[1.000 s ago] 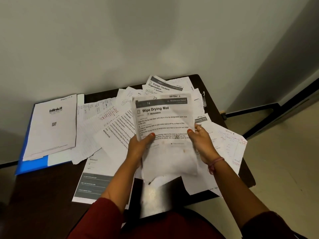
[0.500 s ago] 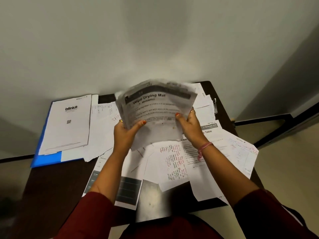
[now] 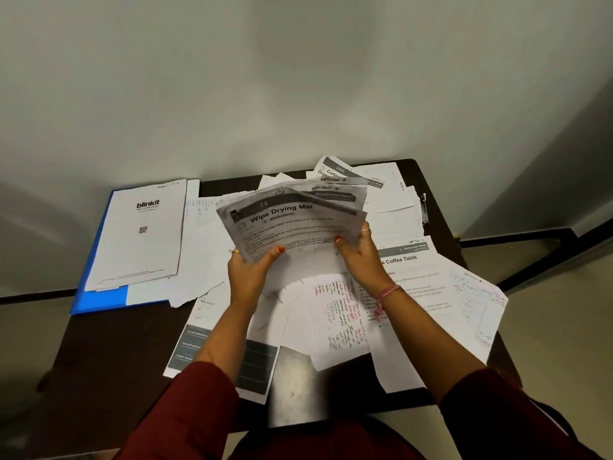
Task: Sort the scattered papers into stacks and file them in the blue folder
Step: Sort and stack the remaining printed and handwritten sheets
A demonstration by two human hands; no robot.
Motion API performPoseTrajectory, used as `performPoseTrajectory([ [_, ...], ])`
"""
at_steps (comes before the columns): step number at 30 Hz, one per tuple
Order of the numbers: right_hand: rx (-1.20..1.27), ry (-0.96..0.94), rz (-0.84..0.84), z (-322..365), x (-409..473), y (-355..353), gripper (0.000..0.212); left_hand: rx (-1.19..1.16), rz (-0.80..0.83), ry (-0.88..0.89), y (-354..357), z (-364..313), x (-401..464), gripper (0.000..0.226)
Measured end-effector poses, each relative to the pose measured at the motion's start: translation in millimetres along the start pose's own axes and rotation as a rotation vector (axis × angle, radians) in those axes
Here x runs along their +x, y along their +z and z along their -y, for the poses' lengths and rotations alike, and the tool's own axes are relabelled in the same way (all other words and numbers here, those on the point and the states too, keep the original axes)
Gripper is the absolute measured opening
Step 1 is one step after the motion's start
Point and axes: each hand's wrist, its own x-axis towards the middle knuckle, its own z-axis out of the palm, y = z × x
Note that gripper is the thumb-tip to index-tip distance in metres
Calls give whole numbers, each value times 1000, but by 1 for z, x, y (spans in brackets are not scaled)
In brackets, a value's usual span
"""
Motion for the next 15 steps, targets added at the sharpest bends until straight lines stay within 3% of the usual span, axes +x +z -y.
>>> performPoseTrajectory([
  [3, -13, 27, 29, -4, -3, 3, 49, 36, 22, -19, 1, 5, 0, 56],
  [15, -29, 121, 64, -20, -2, -2, 48, -6, 35, -53, 4, 11, 0, 49],
])
